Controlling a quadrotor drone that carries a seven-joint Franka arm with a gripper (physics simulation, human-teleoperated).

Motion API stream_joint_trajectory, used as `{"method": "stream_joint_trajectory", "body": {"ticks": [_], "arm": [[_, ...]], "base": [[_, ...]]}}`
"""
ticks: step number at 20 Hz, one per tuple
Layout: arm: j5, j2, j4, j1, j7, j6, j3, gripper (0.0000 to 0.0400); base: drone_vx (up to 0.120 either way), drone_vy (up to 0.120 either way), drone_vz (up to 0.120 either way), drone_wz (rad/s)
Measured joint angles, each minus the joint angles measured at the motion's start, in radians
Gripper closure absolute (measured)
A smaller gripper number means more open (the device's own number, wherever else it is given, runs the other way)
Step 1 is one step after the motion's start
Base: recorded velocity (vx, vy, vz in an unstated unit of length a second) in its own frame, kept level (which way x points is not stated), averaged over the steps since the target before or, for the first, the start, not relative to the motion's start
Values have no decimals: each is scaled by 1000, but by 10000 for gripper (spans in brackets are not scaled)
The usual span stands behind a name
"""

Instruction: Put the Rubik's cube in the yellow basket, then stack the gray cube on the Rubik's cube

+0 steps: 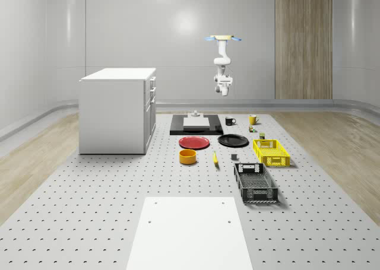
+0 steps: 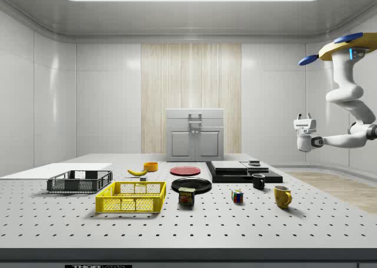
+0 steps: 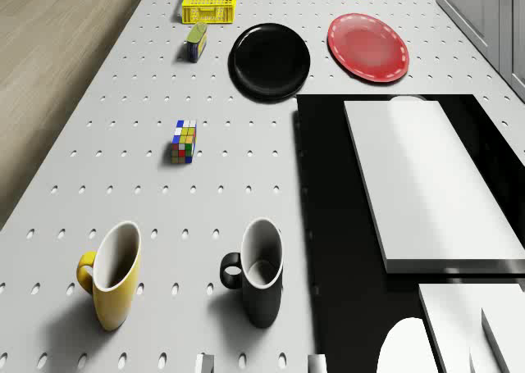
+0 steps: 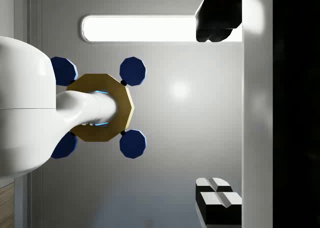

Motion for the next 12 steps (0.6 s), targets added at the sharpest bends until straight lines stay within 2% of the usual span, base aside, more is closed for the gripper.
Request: {"method": "stream_joint_trajectory", "body": {"ticks": [6,12], "arm": [[1,25,128,-3,-2,-98,1,0],[2,65,236,-4,-2,-162,3,0]], "base": [[0,0,0,0],[0,0,0,0]]}}
